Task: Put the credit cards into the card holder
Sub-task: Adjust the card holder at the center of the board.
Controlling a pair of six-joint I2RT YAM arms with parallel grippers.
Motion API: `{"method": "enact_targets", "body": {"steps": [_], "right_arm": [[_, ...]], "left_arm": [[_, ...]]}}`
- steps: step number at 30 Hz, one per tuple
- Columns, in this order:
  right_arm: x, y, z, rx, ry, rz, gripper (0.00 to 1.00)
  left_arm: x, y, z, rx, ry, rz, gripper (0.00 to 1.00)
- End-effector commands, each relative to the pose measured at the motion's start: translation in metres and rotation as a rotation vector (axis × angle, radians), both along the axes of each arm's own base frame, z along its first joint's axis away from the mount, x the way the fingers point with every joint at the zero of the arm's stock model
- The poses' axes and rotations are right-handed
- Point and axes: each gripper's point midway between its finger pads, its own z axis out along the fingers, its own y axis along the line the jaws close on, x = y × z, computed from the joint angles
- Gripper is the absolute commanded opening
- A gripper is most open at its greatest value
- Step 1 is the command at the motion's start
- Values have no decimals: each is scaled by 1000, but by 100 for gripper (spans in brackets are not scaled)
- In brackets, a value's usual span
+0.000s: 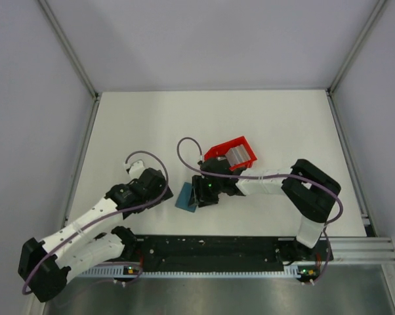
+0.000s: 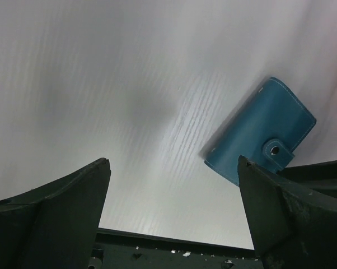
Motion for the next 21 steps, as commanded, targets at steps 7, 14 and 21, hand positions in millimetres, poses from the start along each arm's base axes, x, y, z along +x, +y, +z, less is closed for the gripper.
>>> {"method": "enact_targets", "body": {"steps": [7, 14, 21], "right_arm": [[-6, 68, 62, 98, -167, 23, 52], [46, 14, 80, 47, -299, 22, 51], [85, 16, 78, 5, -350, 120, 53]], "left_arm": [[10, 24, 22, 9, -68, 53, 99], [16, 5, 22, -62, -93, -3, 99], [21, -10, 18, -115, -91, -36, 99]]}}
